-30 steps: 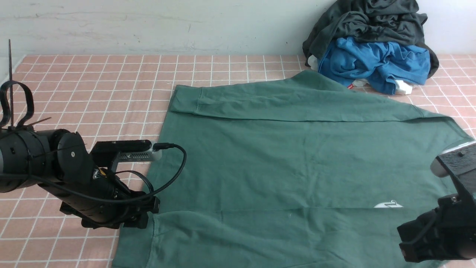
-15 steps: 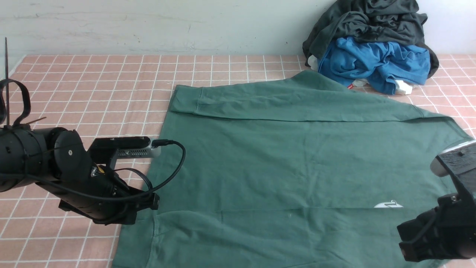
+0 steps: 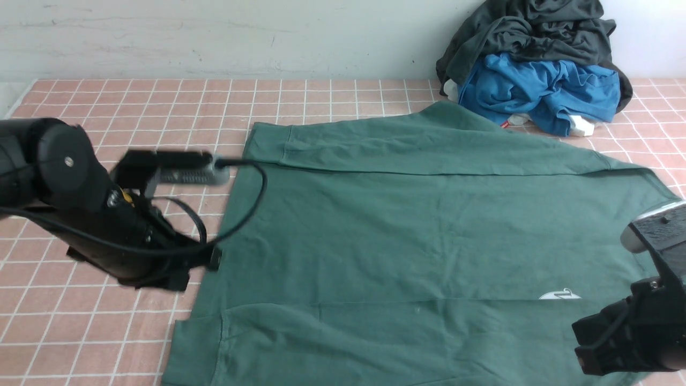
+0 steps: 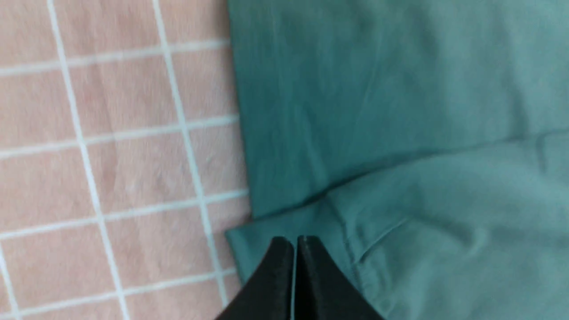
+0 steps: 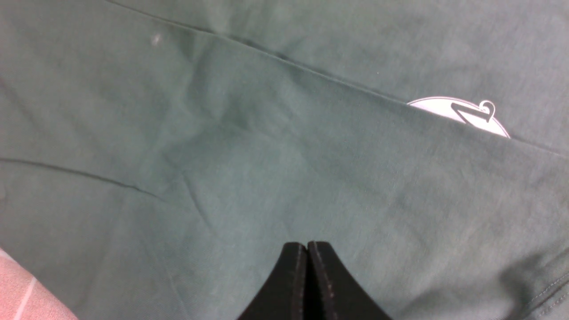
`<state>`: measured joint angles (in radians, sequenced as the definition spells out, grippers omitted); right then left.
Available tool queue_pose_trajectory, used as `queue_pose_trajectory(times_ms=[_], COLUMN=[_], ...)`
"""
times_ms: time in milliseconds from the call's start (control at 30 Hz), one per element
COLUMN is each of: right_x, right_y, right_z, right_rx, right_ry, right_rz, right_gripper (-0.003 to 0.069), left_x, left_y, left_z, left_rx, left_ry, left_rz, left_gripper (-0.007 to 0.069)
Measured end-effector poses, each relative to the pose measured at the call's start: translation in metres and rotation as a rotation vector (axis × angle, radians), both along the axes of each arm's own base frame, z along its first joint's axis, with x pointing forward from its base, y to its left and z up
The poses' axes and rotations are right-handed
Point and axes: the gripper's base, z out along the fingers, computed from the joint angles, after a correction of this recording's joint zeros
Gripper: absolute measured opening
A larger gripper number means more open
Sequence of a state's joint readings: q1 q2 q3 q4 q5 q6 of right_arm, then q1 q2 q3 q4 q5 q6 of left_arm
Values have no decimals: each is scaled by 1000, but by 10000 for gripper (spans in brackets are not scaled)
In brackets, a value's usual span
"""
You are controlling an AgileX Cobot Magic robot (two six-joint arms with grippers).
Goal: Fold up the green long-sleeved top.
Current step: Use the left arm to clamp the cuff closest to it
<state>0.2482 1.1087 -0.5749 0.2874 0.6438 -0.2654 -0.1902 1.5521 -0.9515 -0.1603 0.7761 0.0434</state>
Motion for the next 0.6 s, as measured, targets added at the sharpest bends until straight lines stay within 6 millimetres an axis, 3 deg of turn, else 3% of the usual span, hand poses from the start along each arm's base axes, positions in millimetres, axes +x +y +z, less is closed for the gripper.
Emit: queue_pose_trajectory(times_ms=[133,233,400,600], right_x=[0,0,0,0], right_y=[0,1,1,1], right_z=[0,0,0,0], right_rx=[2,14,17,21], right_ry=[1,3,2,1], right_rz=[-1,-7,-9,-11], right_gripper=[-10,-10,-10,-10], left_x=[4,10,14,14], left_y=[1,0,0,0], left_z=[-44,-62,-63,-63], left_rx=[56,62,78,73], left_ry=[178,219,228,228], left_rz=[-22,-18,-26,-23], left_gripper=[94,191,297,251])
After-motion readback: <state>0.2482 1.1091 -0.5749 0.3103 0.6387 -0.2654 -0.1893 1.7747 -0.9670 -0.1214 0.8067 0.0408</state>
